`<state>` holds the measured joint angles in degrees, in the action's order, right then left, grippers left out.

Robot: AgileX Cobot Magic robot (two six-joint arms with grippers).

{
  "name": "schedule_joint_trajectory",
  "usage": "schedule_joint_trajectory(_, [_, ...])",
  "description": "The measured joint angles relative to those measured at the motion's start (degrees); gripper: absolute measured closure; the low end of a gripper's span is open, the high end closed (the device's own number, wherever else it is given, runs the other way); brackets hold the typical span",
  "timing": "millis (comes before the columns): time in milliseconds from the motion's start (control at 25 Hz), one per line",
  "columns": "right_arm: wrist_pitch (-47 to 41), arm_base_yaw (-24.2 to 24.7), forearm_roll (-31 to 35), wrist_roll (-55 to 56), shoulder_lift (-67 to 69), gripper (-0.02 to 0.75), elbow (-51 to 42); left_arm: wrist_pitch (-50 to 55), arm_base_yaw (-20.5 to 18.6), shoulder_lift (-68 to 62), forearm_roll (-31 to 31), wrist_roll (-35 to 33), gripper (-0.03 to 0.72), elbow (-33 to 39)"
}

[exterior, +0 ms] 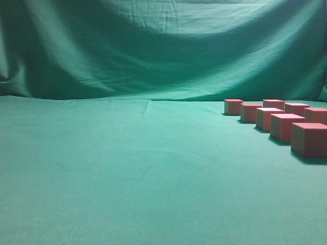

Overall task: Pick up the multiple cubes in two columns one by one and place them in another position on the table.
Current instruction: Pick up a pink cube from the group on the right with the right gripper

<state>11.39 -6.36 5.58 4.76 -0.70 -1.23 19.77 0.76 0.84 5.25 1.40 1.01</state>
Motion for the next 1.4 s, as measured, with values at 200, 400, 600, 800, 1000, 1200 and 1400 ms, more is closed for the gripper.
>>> schedule_joint_trajectory(200, [-6.2, 0.0, 0.0, -0.2, 0.0, 0.738, 4.6, 0.0, 0.0, 0.0, 0.0, 0.0, 0.688, 0.0])
schedule_joint_trajectory(400, [-21.8, 0.0, 0.0, -0.4, 6.6, 0.738, 12.2, 0.0, 0.0, 0.0, 0.0, 0.0, 0.688, 0.0])
schedule_joint_trajectory(600, [-34.4, 0.0, 4.8, -0.4, 17.2, 0.738, 19.2, 0.0, 0.0, 0.0, 0.0, 0.0, 0.688, 0.0])
schedule_joint_trajectory(800, [-44.2, 0.0, 11.1, -4.0, 24.1, 0.738, 22.4, 0.0, 0.0, 0.0, 0.0, 0.0, 0.688, 0.0])
schedule_joint_trajectory(1000, [-54.1, 0.0, 13.9, -17.6, 32.5, 0.738, 29.5, 0.0, 0.0, 0.0, 0.0, 0.0, 0.688, 0.0])
schedule_joint_trajectory(1200, [-63.8, 0.0, 14.0, -19.8, 44.0, 0.738, 37.3, 0.0, 0.0, 0.0, 0.0, 0.0, 0.688, 0.0])
schedule_joint_trajectory(1400, [-64.6, 0.0, 14.1, -20.1, 51.6, 0.738, 39.6, 0.0, 0.0, 0.0, 0.0, 0.0, 0.688, 0.0])
